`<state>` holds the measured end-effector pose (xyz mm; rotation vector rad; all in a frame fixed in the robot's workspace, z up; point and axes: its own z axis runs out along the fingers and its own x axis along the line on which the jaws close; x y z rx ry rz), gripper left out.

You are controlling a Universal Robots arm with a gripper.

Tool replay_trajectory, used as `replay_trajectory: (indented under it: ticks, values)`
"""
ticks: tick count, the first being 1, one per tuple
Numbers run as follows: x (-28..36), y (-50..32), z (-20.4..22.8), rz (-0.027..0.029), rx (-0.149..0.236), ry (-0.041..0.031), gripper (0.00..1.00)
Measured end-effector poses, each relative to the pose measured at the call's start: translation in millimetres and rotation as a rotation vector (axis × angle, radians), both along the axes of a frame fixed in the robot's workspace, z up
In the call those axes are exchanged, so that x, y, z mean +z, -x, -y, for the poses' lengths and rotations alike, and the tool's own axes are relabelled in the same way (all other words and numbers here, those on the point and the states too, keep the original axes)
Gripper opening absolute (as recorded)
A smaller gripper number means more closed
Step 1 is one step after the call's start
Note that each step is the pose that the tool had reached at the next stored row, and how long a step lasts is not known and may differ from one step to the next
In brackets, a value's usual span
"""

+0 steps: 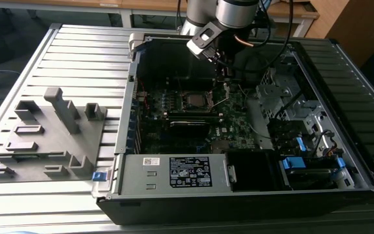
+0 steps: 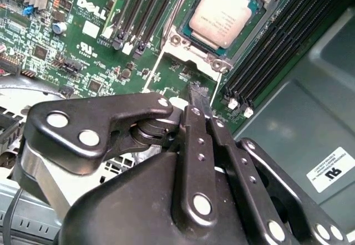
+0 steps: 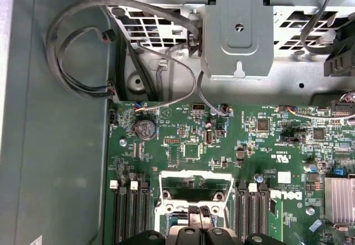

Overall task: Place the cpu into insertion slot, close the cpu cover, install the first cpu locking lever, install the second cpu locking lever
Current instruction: 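Close the cpu cover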

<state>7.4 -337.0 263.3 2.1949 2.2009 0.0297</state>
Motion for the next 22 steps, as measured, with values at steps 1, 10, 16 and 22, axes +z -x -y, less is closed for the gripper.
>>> replay_trajectory:
  ticks: [1, 10, 16, 22]
  values:
    - [0.0, -0.4, 0.0, 0.0000, 0.000, 0.0000, 0.11]
    - [-0.1, -8.7, 0.0, -0.0001, 0.000, 0.0002, 0.11]
    - [-0.1, -8.8, 0.0, -0.0001, 0.000, 0.0001, 0.11]
    - [-0.1, -12.9, 0.0, -0.0009, 0.000, 0.0001, 0.11]
